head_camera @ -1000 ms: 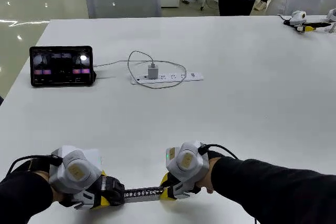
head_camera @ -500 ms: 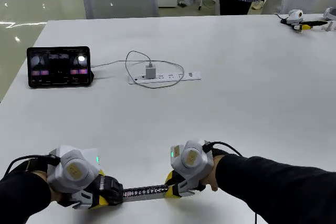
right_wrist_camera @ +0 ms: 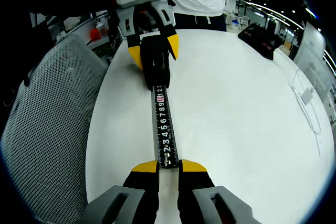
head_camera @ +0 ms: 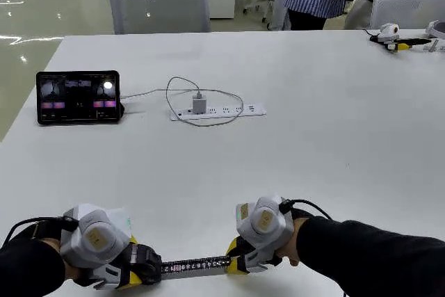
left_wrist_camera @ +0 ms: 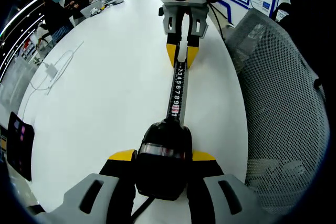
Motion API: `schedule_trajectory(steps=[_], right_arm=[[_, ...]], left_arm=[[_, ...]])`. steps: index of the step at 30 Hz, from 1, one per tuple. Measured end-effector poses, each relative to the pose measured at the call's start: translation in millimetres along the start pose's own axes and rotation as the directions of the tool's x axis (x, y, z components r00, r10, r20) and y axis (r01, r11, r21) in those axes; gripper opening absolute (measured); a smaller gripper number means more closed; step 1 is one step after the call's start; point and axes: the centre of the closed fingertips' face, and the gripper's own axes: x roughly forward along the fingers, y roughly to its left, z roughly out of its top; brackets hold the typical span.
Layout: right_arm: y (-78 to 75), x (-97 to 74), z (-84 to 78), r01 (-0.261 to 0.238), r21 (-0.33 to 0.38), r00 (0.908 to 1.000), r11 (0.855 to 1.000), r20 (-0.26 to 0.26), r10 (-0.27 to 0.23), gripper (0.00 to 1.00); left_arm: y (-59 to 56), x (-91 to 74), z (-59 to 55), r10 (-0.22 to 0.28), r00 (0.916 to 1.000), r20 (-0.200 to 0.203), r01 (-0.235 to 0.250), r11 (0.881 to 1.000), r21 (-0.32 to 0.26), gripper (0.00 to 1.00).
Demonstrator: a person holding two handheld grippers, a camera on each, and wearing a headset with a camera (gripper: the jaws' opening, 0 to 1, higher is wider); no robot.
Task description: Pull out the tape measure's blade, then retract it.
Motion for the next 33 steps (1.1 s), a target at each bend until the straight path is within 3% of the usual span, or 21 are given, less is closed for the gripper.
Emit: schedule_trajectory(steps=[33], right_arm=[[-2.2, -16.6, -23.8, 0.009, 0.017, 0.9999, 1.0, -0.009, -0.009, 0.09]], left_arm=[[1.1, 0.2, -0.2, 0.009, 1.0, 0.001, -0.009, 1.0, -0.006, 0.32]])
